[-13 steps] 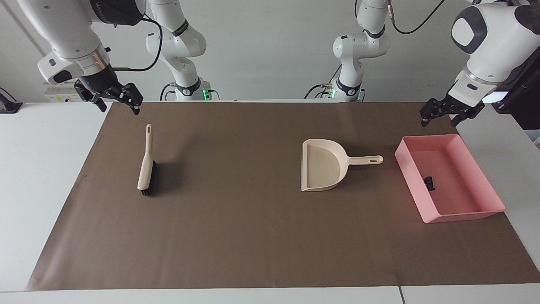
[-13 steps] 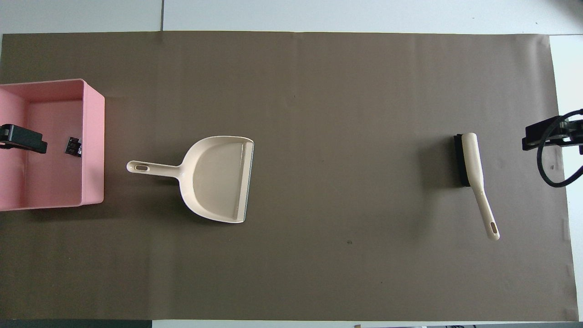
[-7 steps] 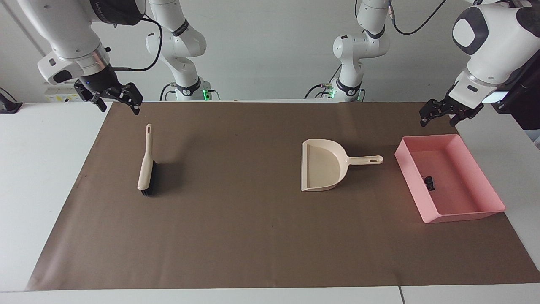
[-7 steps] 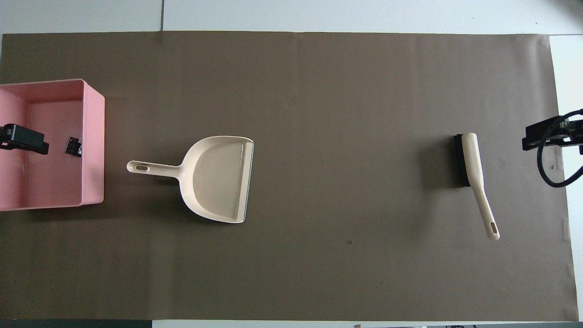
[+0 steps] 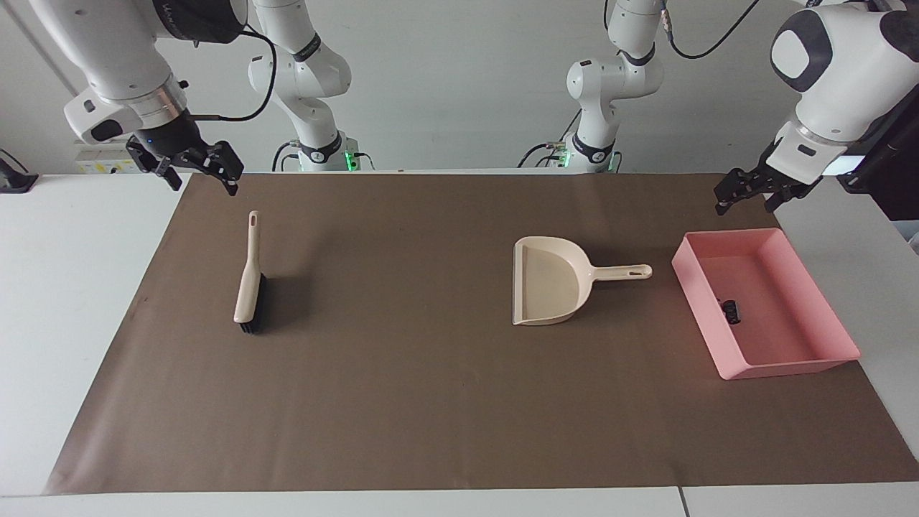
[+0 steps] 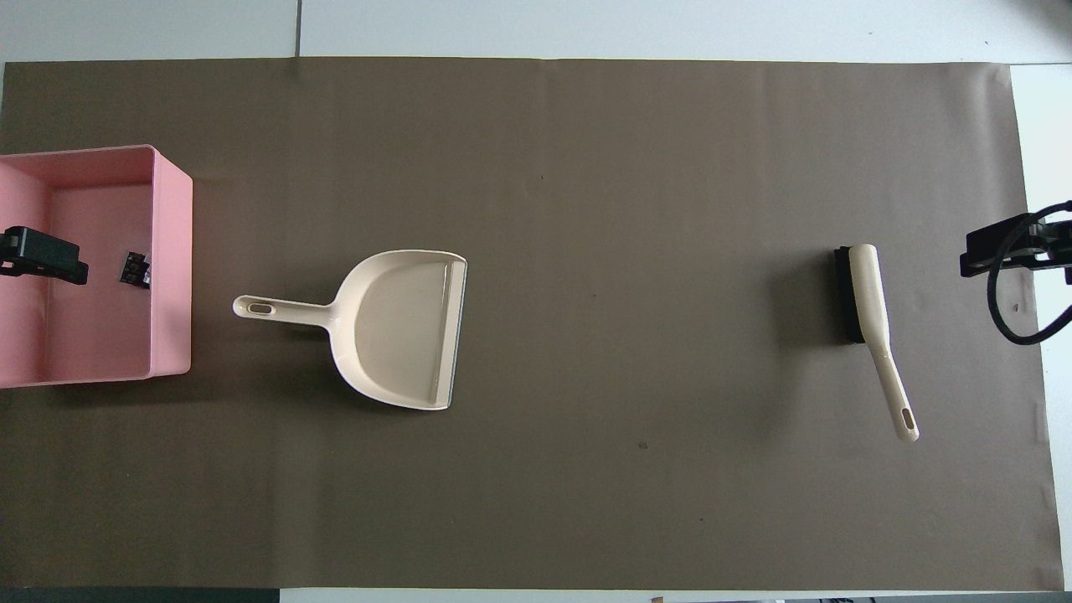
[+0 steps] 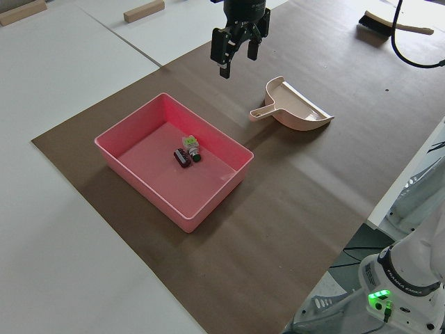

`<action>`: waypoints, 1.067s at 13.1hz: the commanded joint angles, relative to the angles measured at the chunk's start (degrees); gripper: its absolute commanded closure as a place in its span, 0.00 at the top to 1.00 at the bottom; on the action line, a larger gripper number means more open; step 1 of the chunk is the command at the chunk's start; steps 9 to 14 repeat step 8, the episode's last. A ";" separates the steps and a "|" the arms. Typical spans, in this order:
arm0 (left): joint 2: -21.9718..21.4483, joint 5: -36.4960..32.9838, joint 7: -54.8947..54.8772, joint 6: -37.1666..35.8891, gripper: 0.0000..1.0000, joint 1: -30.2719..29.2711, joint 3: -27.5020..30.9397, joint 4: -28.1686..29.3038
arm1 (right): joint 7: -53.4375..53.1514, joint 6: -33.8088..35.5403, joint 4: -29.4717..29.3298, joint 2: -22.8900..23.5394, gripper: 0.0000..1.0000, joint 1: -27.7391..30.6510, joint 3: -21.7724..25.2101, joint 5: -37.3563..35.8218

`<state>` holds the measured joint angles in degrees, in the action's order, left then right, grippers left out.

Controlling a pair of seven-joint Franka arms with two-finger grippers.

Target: Clean e-waste and dump in bin

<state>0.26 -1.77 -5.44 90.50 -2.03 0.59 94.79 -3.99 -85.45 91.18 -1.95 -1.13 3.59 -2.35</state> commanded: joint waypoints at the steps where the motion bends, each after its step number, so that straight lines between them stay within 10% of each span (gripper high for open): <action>1: 0.18 0.54 0.52 -1.38 0.98 -0.43 -0.06 -1.01 | 1.17 -0.68 1.54 -1.39 1.00 0.43 -0.08 -0.46; 14: 0.18 0.19 0.60 -1.47 0.98 -0.43 -0.06 -0.92 | 1.26 -0.86 1.54 -1.39 1.00 0.43 -0.08 -0.46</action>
